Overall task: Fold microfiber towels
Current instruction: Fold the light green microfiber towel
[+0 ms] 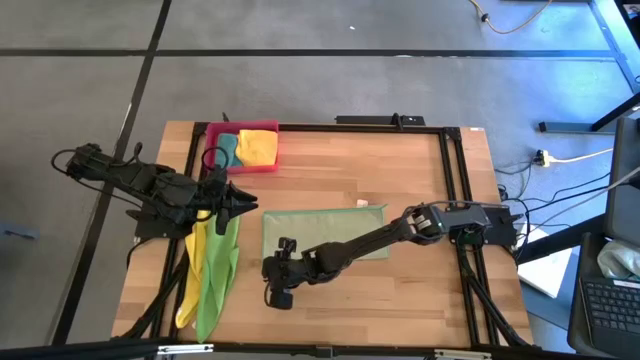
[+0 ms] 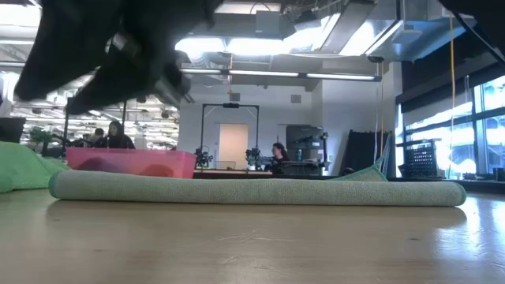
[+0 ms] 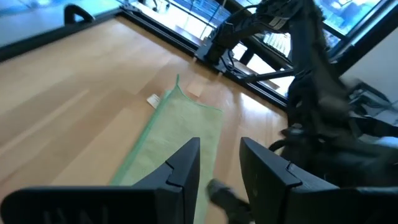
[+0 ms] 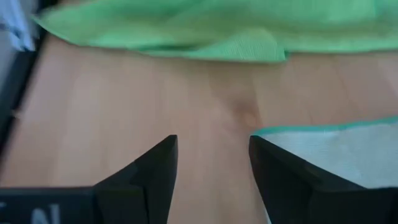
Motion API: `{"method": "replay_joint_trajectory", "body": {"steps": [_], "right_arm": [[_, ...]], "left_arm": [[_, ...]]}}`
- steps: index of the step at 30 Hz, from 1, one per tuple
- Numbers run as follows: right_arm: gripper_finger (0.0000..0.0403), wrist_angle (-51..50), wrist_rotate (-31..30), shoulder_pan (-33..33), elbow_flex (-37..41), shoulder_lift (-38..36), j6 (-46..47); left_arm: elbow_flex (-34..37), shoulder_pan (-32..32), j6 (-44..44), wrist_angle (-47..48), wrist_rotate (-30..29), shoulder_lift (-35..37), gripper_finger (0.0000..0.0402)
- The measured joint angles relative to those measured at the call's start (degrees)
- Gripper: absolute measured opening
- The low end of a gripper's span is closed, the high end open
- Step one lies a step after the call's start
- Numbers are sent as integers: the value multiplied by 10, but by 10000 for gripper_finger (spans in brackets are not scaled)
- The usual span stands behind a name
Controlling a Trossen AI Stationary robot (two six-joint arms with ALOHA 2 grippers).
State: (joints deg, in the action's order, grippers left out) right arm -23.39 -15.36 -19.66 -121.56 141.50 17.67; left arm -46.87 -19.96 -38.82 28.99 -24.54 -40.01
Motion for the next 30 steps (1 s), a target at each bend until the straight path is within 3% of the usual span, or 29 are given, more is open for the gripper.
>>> {"method": "replay_joint_trajectory", "body": {"steps": [7,24,30], "right_arm": [[201,-3,-15,19,1,46,-15],[200,30,-11,28,0,65,1],[160,32,-8,28,0,73,13]], "left_arm": [[0,0,-28,1,20,0,105],[0,0,-39,13,20,0,105],[0,0,-43,20,20,0,105]]}}
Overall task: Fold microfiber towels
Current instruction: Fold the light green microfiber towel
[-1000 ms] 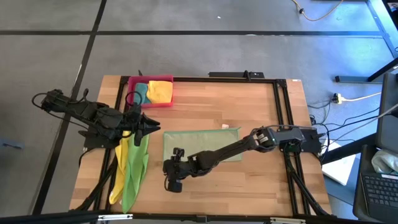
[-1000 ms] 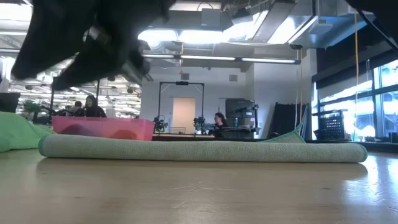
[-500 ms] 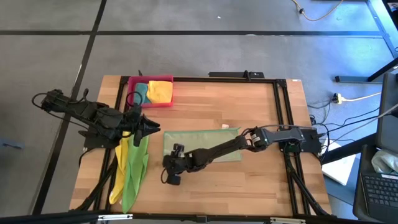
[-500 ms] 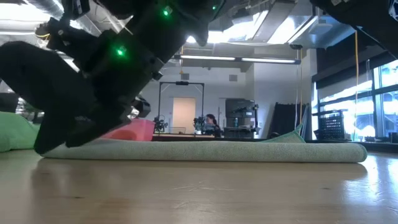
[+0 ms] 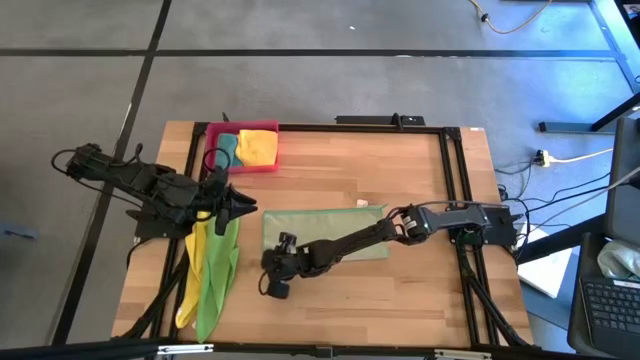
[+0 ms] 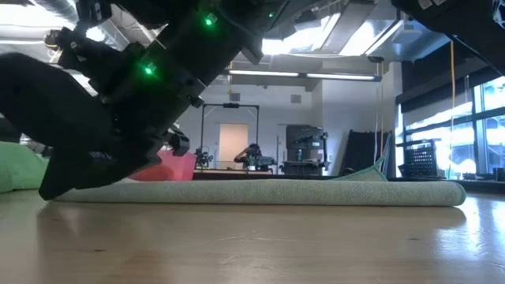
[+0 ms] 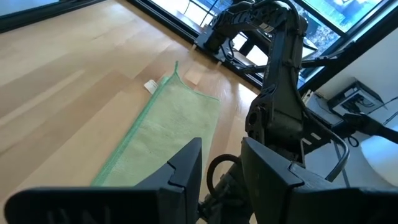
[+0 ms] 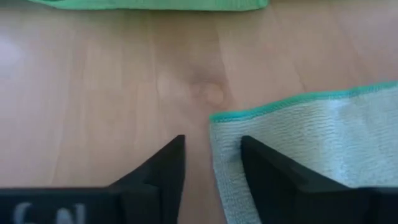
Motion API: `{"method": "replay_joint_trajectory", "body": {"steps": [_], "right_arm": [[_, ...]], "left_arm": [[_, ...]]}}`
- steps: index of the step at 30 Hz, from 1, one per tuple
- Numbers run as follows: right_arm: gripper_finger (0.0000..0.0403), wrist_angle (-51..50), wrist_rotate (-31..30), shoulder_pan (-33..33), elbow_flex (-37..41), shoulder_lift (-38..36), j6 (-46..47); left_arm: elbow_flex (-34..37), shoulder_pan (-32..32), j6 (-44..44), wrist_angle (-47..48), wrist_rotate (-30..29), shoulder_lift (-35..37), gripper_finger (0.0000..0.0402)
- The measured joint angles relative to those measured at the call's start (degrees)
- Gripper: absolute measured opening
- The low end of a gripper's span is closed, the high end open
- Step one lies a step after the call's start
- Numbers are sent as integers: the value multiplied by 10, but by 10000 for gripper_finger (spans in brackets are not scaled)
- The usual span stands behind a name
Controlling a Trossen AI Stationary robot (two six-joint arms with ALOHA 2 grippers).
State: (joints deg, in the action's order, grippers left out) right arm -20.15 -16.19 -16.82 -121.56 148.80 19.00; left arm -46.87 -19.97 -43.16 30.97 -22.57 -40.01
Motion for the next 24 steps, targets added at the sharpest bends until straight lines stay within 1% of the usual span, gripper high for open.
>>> {"method": "replay_joint_trajectory", "body": {"steps": [3,8,10,13,16,19,20,22,24], "right_arm": [[119,-1,4,0,0,2,19],[31,-1,1,0,0,2,34],[10,-1,9,0,0,2,33],[16,-22,44,-1,-15,2,35],[14,-76,77,-7,-58,4,33],[6,-151,73,-16,-127,4,24],[7,-160,72,-19,-136,1,18],[10,-157,68,-25,-119,-24,20],[10,-178,45,-32,-118,-41,37]], "left_arm": [[0,0,0,1,0,0,105],[0,0,0,4,0,0,105],[0,0,0,4,0,0,105],[0,0,0,4,0,0,105],[0,0,1,4,0,0,105],[0,0,3,4,0,0,105],[0,0,5,4,0,0,105],[0,0,13,3,0,0,105],[0,0,17,3,1,0,105]]}}
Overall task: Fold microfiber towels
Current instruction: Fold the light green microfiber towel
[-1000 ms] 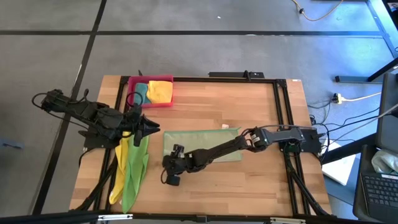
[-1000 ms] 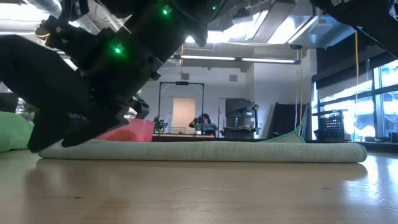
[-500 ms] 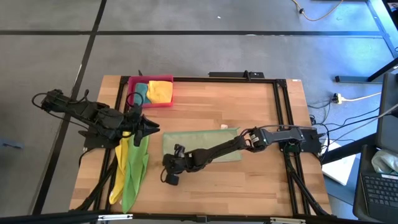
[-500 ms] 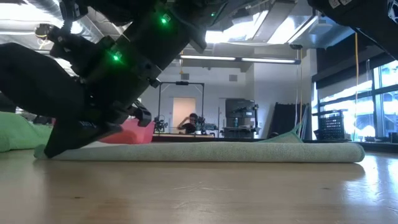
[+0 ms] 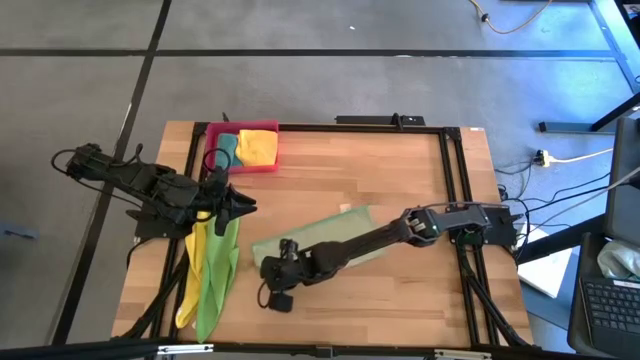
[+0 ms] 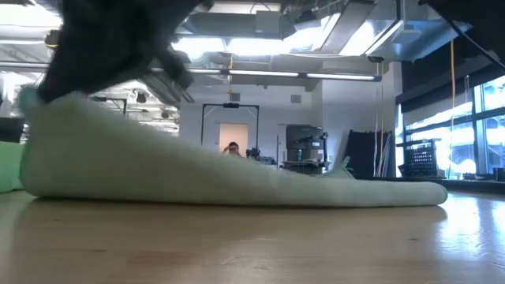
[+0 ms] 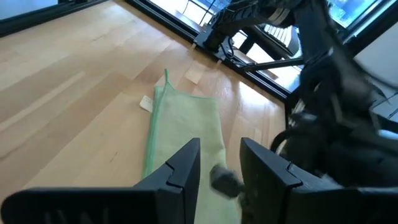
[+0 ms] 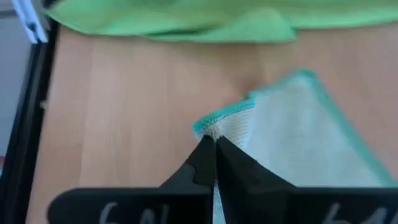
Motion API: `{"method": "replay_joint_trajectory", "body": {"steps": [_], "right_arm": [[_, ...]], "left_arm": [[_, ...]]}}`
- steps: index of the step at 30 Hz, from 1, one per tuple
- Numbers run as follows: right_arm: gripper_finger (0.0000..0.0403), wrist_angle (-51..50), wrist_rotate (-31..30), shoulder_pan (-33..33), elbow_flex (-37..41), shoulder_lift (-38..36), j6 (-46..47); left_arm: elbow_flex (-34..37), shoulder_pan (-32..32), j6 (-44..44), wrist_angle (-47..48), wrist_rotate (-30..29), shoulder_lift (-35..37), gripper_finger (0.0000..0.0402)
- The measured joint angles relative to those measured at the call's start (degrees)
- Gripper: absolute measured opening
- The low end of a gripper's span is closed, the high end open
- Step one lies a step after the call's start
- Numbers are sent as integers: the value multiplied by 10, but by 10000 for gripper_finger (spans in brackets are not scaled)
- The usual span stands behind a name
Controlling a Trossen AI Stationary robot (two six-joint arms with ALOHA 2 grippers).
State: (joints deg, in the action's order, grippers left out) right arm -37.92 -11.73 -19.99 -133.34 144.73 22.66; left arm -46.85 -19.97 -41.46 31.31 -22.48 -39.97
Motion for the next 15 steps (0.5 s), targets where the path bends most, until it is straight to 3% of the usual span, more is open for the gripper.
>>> {"method": "replay_joint_trajectory", "body": {"steps": [3,7,13,15], "right_arm": [[5,-33,-16,-8,-1,-20,17],[9,-54,9,-18,0,-24,32],[6,-83,10,-38,0,-24,92],[4,-83,8,-41,0,-24,102]], "left_arm": [[0,0,1,0,2,0,105],[0,-5,1,-1,28,0,105],[0,-48,103,32,188,-11,105],[0,-74,143,74,207,-15,105]]}}
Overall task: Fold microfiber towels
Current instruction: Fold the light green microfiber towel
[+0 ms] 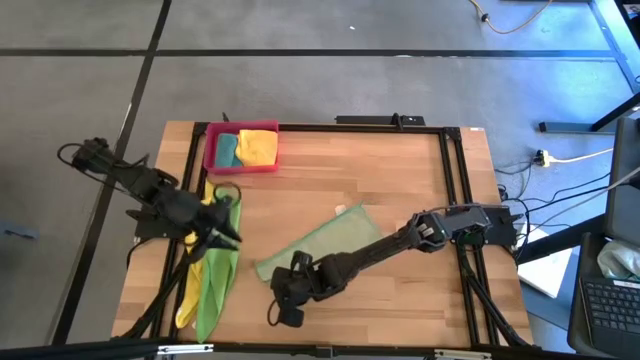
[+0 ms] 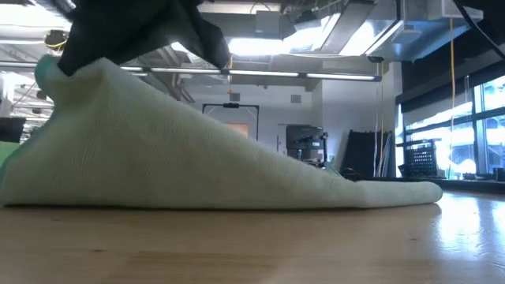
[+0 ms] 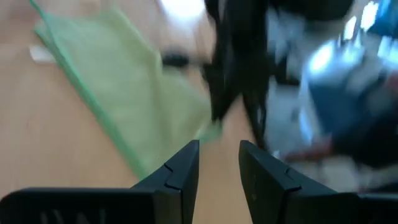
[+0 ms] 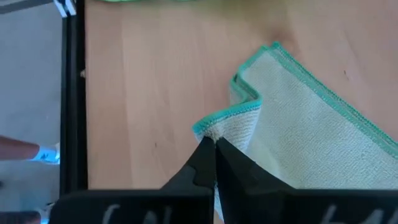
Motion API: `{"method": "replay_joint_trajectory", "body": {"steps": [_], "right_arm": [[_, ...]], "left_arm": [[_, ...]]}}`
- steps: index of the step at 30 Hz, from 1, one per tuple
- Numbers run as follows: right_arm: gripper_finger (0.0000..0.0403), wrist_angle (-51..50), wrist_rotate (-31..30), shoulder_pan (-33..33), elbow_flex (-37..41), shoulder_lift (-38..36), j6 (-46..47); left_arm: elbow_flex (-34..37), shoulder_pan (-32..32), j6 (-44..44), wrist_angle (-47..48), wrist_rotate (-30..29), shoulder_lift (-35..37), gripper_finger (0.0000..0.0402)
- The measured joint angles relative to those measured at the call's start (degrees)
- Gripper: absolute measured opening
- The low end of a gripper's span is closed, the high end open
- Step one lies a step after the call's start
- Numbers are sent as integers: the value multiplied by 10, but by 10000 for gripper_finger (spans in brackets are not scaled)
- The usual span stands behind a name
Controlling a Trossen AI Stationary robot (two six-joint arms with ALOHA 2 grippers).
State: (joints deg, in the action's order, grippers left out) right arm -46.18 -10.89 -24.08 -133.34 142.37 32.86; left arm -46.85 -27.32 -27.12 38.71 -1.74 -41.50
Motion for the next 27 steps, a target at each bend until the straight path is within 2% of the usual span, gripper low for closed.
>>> {"method": "replay_joint_trajectory", "body": {"steps": [4,7,13,16,19,27], "right_arm": [[7,-2,-25,-2,0,0,13],[7,-10,-33,-2,-10,0,17],[6,-20,-98,-2,-15,-15,31],[9,-18,-101,-2,-17,-21,31],[10,-27,-101,-2,-16,-19,43],[11,-25,-101,-2,-16,-19,57]], "left_arm": [[7,-52,62,32,-20,-20,107],[31,-82,73,-22,-45,-37,116],[87,-126,65,-122,-97,-89,138],[112,-137,52,-173,-130,-115,149],[136,-141,48,-246,-138,-144,159],[148,-142,32,-287,-148,-229,169]]}}
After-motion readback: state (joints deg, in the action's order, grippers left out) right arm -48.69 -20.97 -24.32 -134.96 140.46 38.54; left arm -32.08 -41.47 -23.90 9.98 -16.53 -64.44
